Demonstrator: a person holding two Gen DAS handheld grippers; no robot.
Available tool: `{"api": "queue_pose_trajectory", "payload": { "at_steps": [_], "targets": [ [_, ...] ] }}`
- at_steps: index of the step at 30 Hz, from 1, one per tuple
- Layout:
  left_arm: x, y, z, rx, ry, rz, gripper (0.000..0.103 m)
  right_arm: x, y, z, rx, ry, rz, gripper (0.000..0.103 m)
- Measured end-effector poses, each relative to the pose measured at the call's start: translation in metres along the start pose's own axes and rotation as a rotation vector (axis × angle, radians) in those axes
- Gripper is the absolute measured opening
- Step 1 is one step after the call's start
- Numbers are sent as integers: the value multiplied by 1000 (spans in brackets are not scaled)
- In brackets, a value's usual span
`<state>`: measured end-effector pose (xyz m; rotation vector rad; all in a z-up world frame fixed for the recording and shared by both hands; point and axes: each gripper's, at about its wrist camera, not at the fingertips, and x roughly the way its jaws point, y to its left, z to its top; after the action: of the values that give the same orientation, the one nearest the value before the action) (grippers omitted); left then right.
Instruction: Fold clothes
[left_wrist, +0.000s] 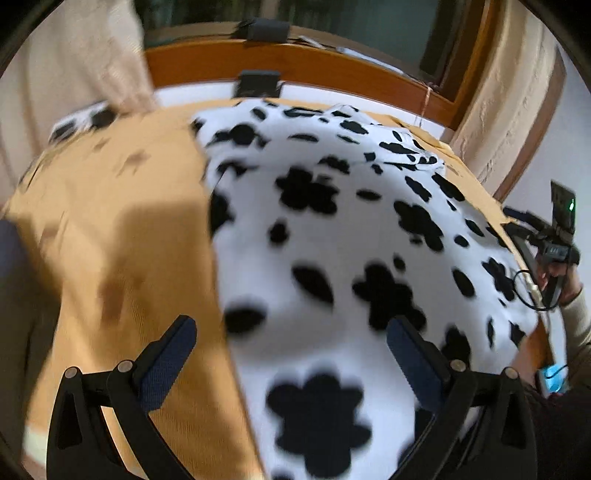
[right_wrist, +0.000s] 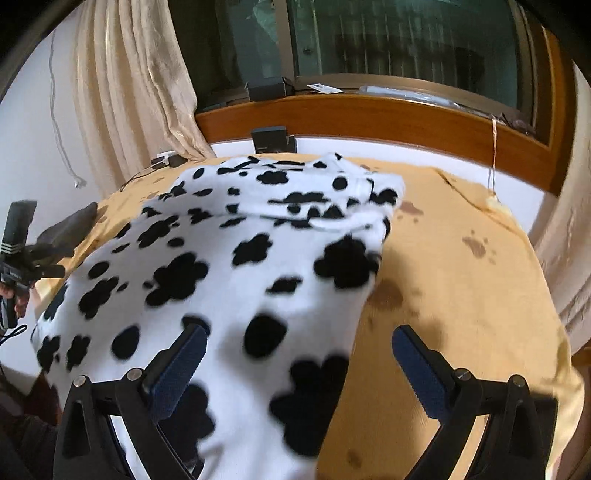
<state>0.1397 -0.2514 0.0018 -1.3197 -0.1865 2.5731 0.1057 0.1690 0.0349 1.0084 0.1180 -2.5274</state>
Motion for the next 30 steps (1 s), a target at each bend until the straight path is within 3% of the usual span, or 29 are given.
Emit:
{"api": "queue_pose_trajectory", "payload": {
  "at_steps": [9,17,21,23,24,25,26,28,30],
  "targets": [
    [-9,5,-62,-137,46,-111,103,-21,18,-35,5,-7,36,102],
    [-5,-10,-65,-111,75,-146,102,-29,20,-47,-5,-3,21,100],
    [-4,-24,-66,-59,104,-100,88,-33,21,-54,-2,2,14,94],
    [-6,-24,-66,-57,106,-73,66,-34,20,-57,0,6,12,89],
    [-7,-23,-67,-62,104,-70,44,-34,20,-59,2,7,12,85],
    [-8,-23,-67,-67,100,-69,35,-35,19,-60,4,6,11,73],
    [-10,-22,-67,-73,97,-68,35,-35,18,-61,7,6,9,57],
    [-12,-21,-67,-85,90,-66,33,-36,18,-62,12,8,15,41],
    [-14,-20,-67,-97,84,-64,31,-37,16,-64,17,12,25,38]
  ]
}}
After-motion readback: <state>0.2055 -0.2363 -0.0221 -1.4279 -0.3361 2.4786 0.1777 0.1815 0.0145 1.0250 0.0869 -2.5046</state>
